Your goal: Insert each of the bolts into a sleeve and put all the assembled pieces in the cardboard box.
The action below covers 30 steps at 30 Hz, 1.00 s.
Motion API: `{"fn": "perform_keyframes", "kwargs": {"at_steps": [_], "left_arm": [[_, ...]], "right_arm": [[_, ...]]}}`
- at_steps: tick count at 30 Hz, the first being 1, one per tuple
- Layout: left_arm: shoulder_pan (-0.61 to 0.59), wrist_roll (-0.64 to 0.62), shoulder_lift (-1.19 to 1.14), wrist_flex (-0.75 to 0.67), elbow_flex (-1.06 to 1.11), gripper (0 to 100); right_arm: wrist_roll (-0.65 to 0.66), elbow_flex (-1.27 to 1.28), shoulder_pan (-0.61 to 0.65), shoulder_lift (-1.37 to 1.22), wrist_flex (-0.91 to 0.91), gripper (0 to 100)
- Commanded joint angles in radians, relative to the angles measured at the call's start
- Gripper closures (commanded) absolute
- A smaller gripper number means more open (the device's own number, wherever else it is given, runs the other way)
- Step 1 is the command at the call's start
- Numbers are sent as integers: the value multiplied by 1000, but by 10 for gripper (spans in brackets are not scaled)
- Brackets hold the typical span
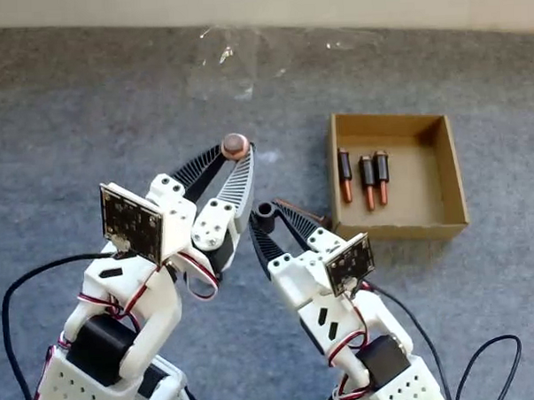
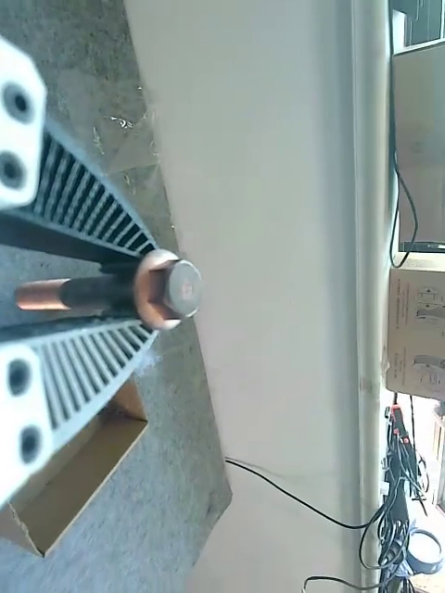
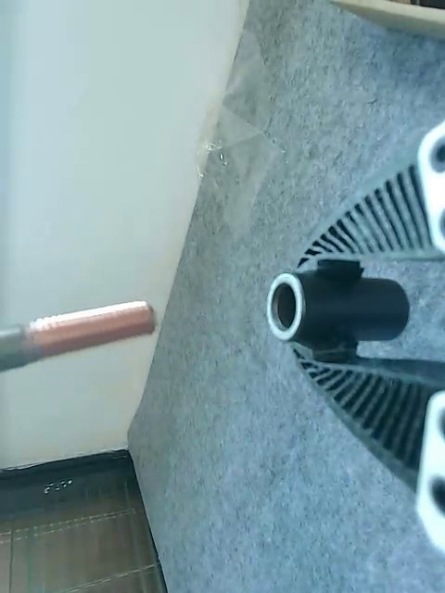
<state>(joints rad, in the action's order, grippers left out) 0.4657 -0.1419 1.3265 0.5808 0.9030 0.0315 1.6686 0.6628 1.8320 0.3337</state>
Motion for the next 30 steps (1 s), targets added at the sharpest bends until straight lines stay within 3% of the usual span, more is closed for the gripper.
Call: {"fn": "perform_keyframes", "kwargs": {"at_steps": [1,9,19,24,30], "left_arm": [[15,-3,-8,44,-124,994],[18,57,-236,206,-349,994],[108,55,-254,212,-318,994],[108,-35,-254,216,-314,994],[108,-37,-254,212,-278,994]], "right_arm": [[17,113,-24,8,-1,993],[17,113,-25,8,-1,993],[17,113,-25,8,-1,993],[17,113,-25,8,-1,993],[17,113,-25,8,-1,993]]}}
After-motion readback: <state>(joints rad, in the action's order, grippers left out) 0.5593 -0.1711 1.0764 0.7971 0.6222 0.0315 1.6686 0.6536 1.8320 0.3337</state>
